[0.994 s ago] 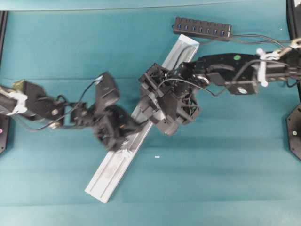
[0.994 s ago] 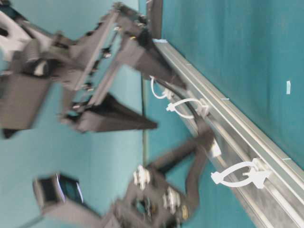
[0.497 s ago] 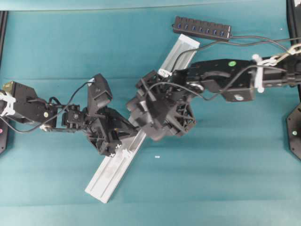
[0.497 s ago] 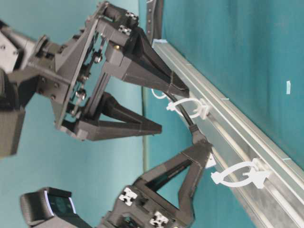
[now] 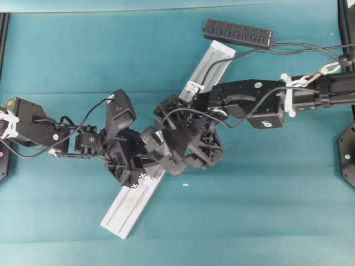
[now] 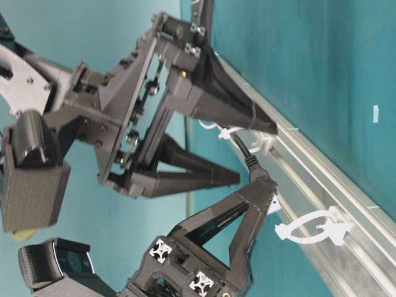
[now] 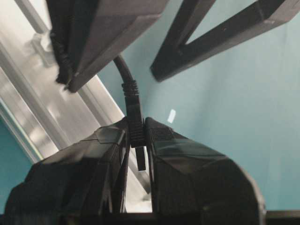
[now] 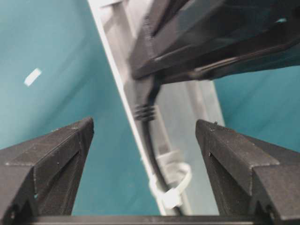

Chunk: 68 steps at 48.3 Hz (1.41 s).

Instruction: Pass the USB cable through three rings with both arms.

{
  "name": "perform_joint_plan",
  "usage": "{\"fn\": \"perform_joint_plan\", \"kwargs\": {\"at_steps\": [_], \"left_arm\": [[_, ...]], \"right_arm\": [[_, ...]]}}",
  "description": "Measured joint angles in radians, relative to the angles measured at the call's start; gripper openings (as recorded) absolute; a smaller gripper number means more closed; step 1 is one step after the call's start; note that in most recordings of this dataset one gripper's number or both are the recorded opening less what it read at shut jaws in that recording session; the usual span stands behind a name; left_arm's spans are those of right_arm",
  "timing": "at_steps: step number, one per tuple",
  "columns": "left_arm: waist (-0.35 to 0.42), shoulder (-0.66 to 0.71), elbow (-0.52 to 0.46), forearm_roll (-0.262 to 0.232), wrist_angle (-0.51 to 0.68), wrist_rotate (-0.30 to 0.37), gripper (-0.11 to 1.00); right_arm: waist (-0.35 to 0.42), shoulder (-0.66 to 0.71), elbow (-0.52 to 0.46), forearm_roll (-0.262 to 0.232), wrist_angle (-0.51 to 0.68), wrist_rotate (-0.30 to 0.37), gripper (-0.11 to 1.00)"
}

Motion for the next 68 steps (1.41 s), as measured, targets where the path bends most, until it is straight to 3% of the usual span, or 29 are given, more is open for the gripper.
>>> {"fn": "perform_joint_plan", "kwargs": {"at_steps": [11, 25, 32, 46, 68], "left_arm": [[0.0, 0.0, 0.0, 0.0, 0.002, -0.005, 0.11], [0.0, -0.002, 0.006, 0.0, 0.002, -0.002, 0.11], [0.0, -0.002, 0.009, 0.0, 0.0, -0.005, 0.11], [0.0, -0.002, 0.011, 0.0, 0.002, -0.005, 0.11], [0.003, -0.002, 0.009, 0.0, 0.0, -0.005, 0.11]], "right_arm": [[0.0, 0.005, -0.005, 0.0, 0.003, 0.0, 0.87], [-0.006, 0.005, 0.005, -0.006, 0.023, 0.0, 0.68], [-0.009, 0.008, 0.006, -0.015, 0.02, 0.0, 0.54], [-0.011, 0.023, -0.011, -0.025, 0.029, 0.0, 0.11], [0.003, 0.026, -0.023, -0.097, 0.04, 0.0, 0.1]]}}
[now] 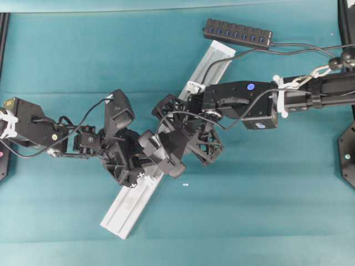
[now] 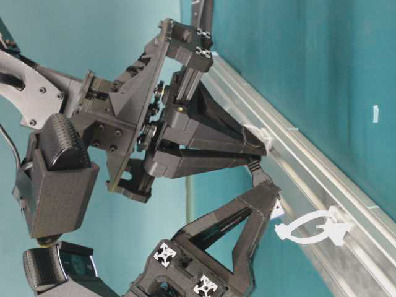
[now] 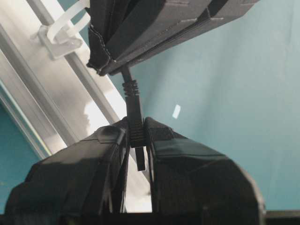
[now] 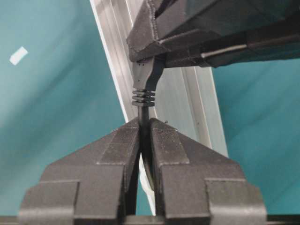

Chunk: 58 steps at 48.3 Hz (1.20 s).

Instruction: Pass the USB cable through three rings with both arms.

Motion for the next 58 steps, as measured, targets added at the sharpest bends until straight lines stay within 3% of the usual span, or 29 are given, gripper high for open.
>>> {"fn": "perform_joint_plan", "kwargs": {"at_steps": [18, 22, 31, 34, 58], "left_arm": [[0.0, -0.009, 0.006, -0.003, -0.025, -0.003, 0.15], [-0.002, -0.015, 0.008, 0.0, -0.035, -0.003, 0.32], [-0.011, -0.055, 0.017, 0.0, -0.052, -0.017, 0.86], [-0.012, -0.074, 0.026, 0.0, -0.054, -0.026, 0.96], [-0.015, -0.235, 0.141, 0.0, -0.054, -0.061, 0.92]], "right_arm": [[0.021, 0.002, 0.009, -0.081, -0.038, 0.0, 0.1], [0.025, 0.002, 0.014, -0.1, -0.057, 0.0, 0.1], [0.02, 0.005, 0.015, -0.112, -0.083, 0.0, 0.1], [0.021, 0.005, 0.015, -0.112, -0.084, 0.0, 0.1], [0.046, 0.006, 0.023, -0.114, -0.072, -0.009, 0.1]]}}
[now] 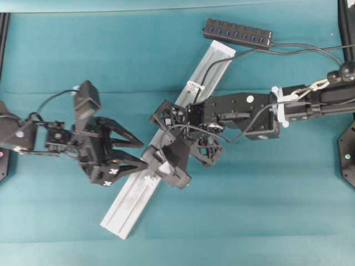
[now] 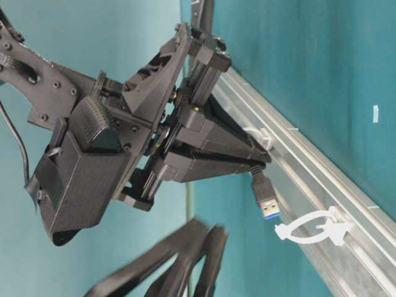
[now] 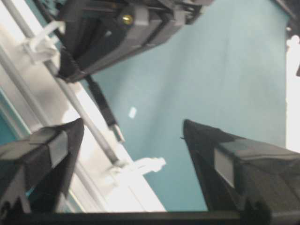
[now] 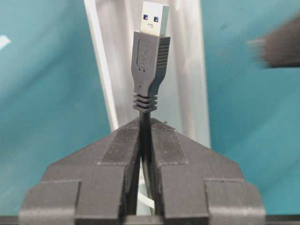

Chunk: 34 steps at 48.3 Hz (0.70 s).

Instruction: Pass the USB cable through three rings with both arms.

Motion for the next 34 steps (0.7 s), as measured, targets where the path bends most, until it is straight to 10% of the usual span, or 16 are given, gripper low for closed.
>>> {"fn": "perform_joint_plan", "kwargs": {"at_steps": [34], "left_arm": [[-0.147, -0.146, 0.018, 0.0, 0.272, -0.009, 0.92]], "right_arm": [[0.032, 0.021, -0.012, -0.002, 0.015, -0.018, 0.1]]}}
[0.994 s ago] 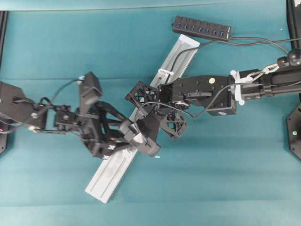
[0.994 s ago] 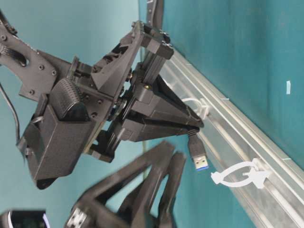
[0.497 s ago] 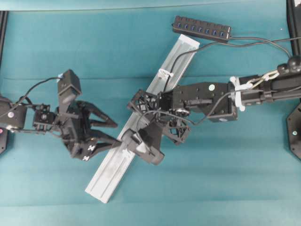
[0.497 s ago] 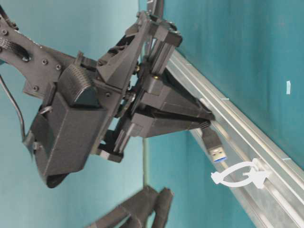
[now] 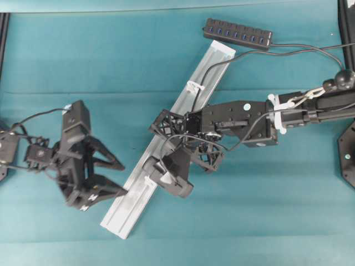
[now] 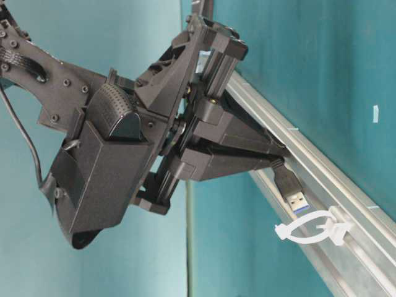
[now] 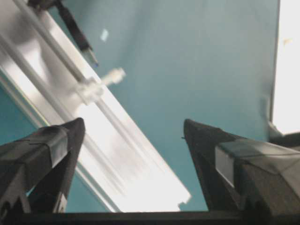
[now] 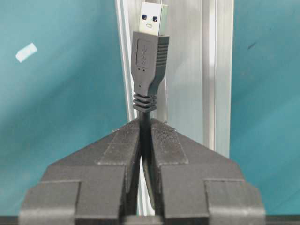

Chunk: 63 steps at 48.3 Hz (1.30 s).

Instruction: Pass the USB cable through three rings with both arms.

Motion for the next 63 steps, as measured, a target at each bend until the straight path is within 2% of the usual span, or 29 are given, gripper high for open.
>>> {"fn": "perform_joint_plan", "kwargs": {"at_steps": [13, 32, 41, 48, 63], "left_arm": [[-0.04, -0.023, 0.0, 0.0, 0.072, -0.034, 0.92], [-0.048, -0.023, 0.0, 0.0, 0.078, -0.035, 0.92], [-0.048, -0.017, 0.0, 0.0, 0.078, -0.035, 0.92], [-0.048, -0.006, -0.009, 0.0, 0.089, -0.038, 0.92], [-0.048, 0.011, -0.015, 0.0, 0.092, -0.038, 0.92]], "right_arm": [[0.011, 0.009, -0.023, 0.005, 0.003, 0.0, 0.1], [0.028, 0.025, -0.049, 0.011, 0.003, 0.015, 0.1], [0.038, 0.032, -0.057, 0.041, 0.002, 0.017, 0.1], [0.04, 0.038, -0.072, 0.072, -0.002, 0.043, 0.1], [0.049, 0.054, -0.103, 0.08, 0.002, 0.066, 0.1]]}}
